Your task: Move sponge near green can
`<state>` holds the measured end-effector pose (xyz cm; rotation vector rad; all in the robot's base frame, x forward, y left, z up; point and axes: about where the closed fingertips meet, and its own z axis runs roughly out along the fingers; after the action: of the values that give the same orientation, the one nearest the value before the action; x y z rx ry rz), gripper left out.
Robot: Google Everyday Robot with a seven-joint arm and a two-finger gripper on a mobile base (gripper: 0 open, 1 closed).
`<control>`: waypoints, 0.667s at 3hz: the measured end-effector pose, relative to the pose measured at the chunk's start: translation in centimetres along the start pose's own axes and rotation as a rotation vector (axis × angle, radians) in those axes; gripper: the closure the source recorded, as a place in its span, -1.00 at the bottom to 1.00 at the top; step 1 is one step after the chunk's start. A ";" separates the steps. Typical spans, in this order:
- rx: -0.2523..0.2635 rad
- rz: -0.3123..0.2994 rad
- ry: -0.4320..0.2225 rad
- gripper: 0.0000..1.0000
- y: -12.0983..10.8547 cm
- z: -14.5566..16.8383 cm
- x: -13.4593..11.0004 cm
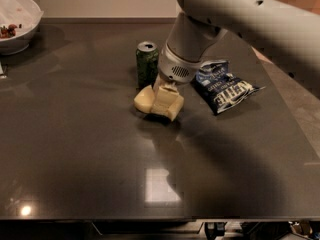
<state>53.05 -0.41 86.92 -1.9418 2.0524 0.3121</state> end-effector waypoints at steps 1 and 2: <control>0.016 0.055 -0.010 0.19 -2.5 1.0 0.7; 0.029 0.095 -0.016 -0.28 -4.6 1.6 1.4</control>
Offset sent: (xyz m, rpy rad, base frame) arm 0.0724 -0.0204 -0.0244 0.0325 0.0060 -0.1529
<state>57.68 -1.44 85.15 -1.8232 2.1306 0.3167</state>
